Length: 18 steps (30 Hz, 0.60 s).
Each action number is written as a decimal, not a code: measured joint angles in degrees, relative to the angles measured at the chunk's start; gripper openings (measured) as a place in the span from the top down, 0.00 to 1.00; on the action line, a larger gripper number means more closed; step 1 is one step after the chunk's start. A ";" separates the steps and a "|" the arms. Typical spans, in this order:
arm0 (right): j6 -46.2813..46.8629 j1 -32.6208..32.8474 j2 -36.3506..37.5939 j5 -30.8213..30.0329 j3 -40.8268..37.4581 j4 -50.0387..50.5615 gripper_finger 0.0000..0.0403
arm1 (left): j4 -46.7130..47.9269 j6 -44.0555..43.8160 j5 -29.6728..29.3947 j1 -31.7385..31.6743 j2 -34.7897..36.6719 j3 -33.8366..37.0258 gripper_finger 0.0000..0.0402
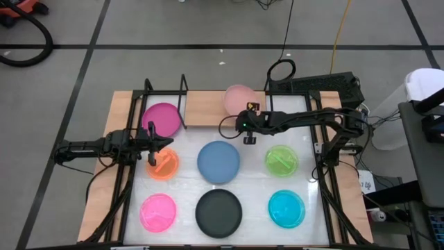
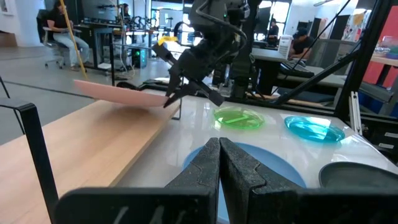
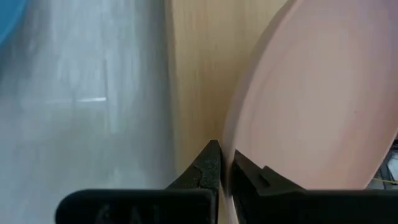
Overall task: Place and stack plates onto a shelf
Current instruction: Put the orange plate on the shelf
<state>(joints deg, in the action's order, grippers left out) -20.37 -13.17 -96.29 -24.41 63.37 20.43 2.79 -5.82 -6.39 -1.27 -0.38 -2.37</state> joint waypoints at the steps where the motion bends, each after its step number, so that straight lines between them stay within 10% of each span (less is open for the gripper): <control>1: 0.11 -0.01 0.13 0.06 -0.01 -0.01 0.99 | 0.00 0.00 0.00 0.00 0.01 0.01 0.97; 18: 1.09 -0.02 0.15 0.47 -0.02 1.02 0.89 | 0.00 0.00 0.00 0.00 0.01 0.00 0.97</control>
<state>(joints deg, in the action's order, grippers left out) -19.28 -13.19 -96.14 -23.94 63.35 21.44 2.79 -5.82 -6.39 -1.27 -0.38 -2.37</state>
